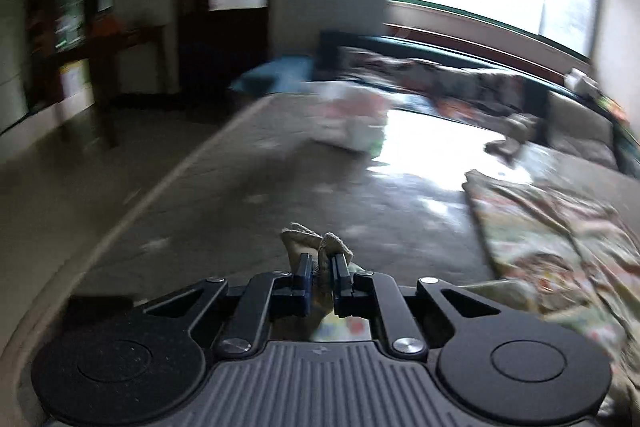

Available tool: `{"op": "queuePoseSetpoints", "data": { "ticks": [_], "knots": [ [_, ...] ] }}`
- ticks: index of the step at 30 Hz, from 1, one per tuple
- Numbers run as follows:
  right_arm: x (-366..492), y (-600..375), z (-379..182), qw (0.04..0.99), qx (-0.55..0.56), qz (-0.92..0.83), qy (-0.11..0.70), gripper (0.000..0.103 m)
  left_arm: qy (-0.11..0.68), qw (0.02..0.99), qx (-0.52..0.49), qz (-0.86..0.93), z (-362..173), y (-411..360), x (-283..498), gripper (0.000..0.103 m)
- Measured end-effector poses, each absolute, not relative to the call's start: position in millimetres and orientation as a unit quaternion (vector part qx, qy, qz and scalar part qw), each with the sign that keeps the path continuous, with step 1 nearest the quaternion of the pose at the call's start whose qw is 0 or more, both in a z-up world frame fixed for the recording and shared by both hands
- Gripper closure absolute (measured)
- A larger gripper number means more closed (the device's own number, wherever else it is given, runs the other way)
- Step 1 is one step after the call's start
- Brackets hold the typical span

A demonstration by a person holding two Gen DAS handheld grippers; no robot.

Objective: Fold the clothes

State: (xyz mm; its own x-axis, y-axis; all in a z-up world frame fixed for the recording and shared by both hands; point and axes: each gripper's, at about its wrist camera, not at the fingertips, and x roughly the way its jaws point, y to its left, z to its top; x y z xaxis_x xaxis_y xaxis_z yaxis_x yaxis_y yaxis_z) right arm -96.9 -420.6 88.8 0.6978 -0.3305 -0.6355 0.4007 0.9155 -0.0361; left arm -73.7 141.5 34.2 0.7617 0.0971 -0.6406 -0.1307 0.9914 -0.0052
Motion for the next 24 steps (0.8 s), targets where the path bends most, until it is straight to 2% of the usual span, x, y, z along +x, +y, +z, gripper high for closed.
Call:
{"op": "queuePoseSetpoints", "data": {
  "ticks": [4,5,9,16,22,24],
  "knots": [
    [-96.2,-420.1,89.2,0.919,0.051,-0.2,0.335,0.058,0.335,0.935,-0.056,0.099,35.4,168.8,-82.9,0.094],
    [-95.9,-420.0,89.2,0.919,0.051,-0.201,0.336,0.058,0.334,0.934,-0.064,0.109,35.6,175.6,-85.1,0.098],
    [-94.3,-418.5,90.1,0.917,0.047,-0.203,0.339,0.058,0.335,0.929,-0.084,0.133,33.8,191.9,-89.9,0.098],
    [-94.4,-420.6,91.0,0.917,0.05,-0.203,0.34,0.058,0.341,0.925,-0.049,0.16,32.5,190.4,-80.9,0.097],
    [-94.0,-421.0,92.0,0.917,0.048,-0.199,0.344,0.057,0.341,0.929,-0.062,0.133,40.2,178.3,-80.0,0.085],
    [-94.3,-421.1,92.1,0.917,0.048,-0.198,0.344,0.057,0.338,0.932,-0.065,0.111,44.7,168.4,-81.3,0.073]
  ]
}}
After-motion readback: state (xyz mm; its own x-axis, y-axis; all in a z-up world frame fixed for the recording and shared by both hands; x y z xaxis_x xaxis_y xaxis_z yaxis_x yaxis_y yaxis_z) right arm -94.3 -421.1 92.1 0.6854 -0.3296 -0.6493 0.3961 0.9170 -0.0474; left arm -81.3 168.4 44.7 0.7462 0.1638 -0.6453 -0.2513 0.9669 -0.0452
